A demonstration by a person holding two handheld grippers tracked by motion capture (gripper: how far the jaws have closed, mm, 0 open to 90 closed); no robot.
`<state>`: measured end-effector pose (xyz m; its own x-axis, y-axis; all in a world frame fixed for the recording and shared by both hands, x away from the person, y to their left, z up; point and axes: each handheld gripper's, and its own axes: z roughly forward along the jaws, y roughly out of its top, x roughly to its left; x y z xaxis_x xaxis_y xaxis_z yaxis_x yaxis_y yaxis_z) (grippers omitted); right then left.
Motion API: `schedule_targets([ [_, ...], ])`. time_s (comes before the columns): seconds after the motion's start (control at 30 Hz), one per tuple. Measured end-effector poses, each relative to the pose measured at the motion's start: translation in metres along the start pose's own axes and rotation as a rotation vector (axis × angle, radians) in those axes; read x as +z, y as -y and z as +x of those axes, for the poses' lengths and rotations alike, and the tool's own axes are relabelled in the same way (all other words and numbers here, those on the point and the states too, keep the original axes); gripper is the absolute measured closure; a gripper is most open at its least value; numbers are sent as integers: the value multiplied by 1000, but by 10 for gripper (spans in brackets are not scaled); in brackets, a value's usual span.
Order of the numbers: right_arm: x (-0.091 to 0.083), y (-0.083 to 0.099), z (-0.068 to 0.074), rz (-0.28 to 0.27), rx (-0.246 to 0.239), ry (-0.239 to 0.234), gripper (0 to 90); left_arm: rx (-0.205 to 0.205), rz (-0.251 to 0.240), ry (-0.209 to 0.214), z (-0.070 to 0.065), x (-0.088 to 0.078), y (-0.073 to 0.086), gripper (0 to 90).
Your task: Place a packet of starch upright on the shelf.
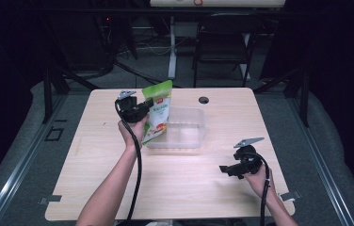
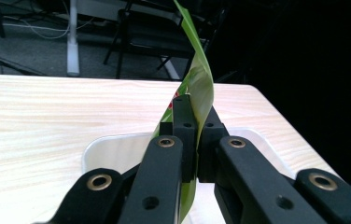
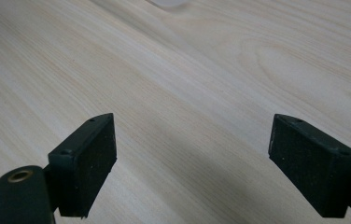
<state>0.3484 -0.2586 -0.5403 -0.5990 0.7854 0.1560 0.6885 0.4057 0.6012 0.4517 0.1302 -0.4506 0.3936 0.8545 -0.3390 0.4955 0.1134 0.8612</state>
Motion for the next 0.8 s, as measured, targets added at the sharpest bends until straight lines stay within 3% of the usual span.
schedule_targets([
  [0.07, 0, 0, 0, -1, 1, 0, 146, 12, 18, -13, 0, 0, -1, 894],
  [0.23, 0, 0, 0, -1, -1, 1, 146, 102, 86, -51, -5, 0, -8, 855],
  [0.37, 0, 0, 0, -2, 0, 2, 146, 127, 152, -51, 3, 1, -12, 686],
  [0.57, 1, 0, 0, 3, -9, 5, 146, 171, 272, -3, 13, 10, -17, 439],
  [0.6, 1, 0, 0, 3, -9, 5, 146, 171, 272, -3, 13, 10, -17, 427],
  [0.63, 1, 0, 0, 6, -6, 5, 146, 191, 315, 2, 13, 15, -17, 416],
  [0.67, 1, 0, 0, 6, 2, -2, 146, 200, 325, -8, 14, 17, -17, 417],
  [0.8, 1, 0, 0, 7, 1, -5, 146, 222, 362, -17, 14, 25, -17, 512],
])
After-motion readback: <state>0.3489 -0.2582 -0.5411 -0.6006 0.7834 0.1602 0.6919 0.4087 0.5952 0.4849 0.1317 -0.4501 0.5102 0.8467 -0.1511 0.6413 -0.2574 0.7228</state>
